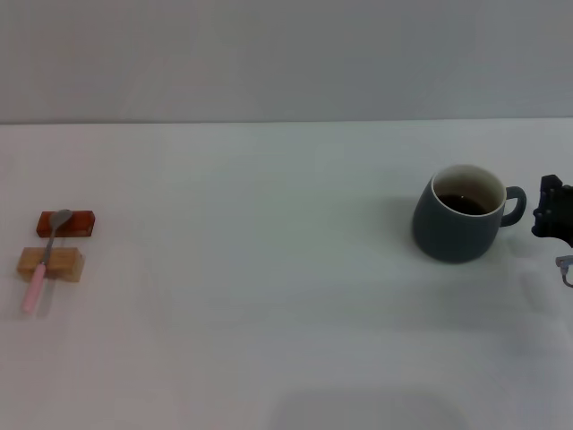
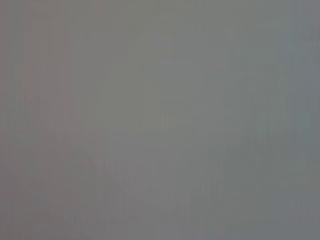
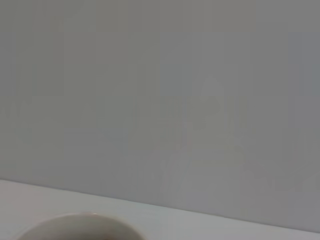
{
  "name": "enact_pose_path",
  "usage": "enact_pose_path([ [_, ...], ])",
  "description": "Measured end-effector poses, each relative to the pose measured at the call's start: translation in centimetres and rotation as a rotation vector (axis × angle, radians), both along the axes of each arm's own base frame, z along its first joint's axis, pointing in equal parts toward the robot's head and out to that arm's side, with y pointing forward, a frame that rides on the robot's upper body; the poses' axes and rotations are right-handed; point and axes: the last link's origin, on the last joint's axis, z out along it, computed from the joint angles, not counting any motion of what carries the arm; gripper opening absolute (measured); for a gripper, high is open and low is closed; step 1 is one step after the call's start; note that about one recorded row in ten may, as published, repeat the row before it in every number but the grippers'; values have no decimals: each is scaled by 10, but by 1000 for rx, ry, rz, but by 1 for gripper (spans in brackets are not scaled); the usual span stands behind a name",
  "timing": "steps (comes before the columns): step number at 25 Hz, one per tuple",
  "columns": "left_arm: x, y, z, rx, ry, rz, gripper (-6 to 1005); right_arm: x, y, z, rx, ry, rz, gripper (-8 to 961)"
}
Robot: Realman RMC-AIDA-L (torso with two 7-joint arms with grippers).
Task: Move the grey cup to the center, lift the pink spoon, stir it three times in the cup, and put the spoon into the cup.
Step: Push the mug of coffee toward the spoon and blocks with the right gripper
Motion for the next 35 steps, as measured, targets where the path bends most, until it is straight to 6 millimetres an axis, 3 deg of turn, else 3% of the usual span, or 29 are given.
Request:
enact_pose_path([
  [20,3,-7,3,22,-7,-9,813,-22,-1,-22,-89,-8,54,-3],
  [35,4,-8,3,26,-7,-13,808,-50,2,-39,-166,-16,116,-3],
])
